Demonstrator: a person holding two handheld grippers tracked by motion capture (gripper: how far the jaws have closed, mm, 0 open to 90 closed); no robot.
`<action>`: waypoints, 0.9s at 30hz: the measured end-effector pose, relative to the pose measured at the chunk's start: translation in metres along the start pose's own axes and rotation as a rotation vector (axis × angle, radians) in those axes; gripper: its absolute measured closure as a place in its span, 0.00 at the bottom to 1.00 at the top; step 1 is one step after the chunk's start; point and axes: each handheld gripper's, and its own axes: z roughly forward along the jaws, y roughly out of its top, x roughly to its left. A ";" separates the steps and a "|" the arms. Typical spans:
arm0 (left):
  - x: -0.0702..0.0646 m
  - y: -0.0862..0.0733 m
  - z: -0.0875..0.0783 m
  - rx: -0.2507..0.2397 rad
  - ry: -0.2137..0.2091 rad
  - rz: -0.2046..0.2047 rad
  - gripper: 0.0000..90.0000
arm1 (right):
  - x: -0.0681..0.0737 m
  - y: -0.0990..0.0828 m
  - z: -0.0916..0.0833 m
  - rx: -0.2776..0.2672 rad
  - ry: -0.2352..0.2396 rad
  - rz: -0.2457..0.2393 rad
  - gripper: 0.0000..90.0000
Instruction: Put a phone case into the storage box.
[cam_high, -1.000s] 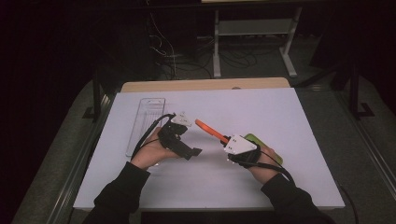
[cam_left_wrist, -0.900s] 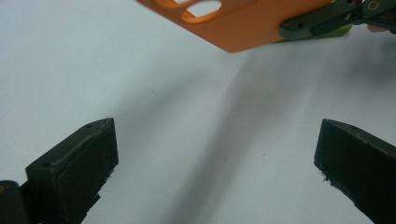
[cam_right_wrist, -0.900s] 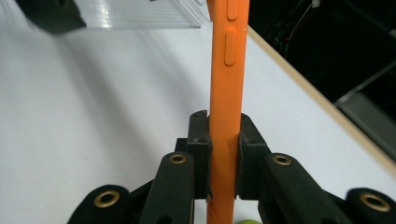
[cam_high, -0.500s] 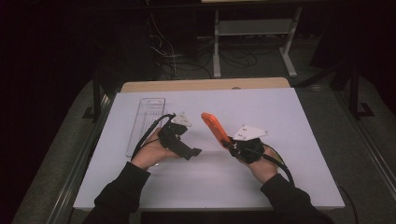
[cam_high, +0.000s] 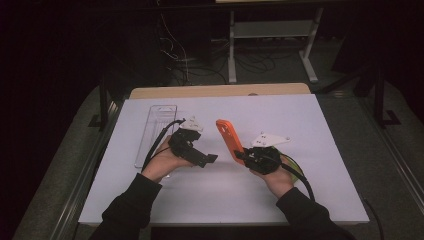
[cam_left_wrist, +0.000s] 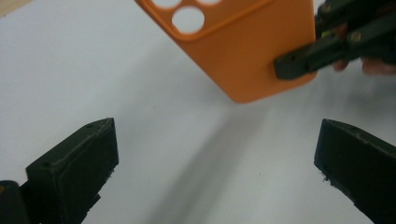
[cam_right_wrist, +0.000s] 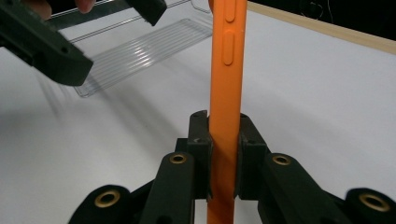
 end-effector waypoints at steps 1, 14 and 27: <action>0.001 0.000 -0.001 -0.006 0.000 0.000 0.00 | 0.001 0.000 0.000 -0.001 0.002 0.003 0.87; -0.001 0.004 -0.005 -0.136 -0.026 -0.102 0.00 | 0.017 0.002 0.004 -0.029 0.026 0.002 0.87; 0.001 0.007 -0.001 -0.183 -0.031 -0.136 0.00 | 0.024 0.003 0.007 -0.041 0.040 -0.004 0.87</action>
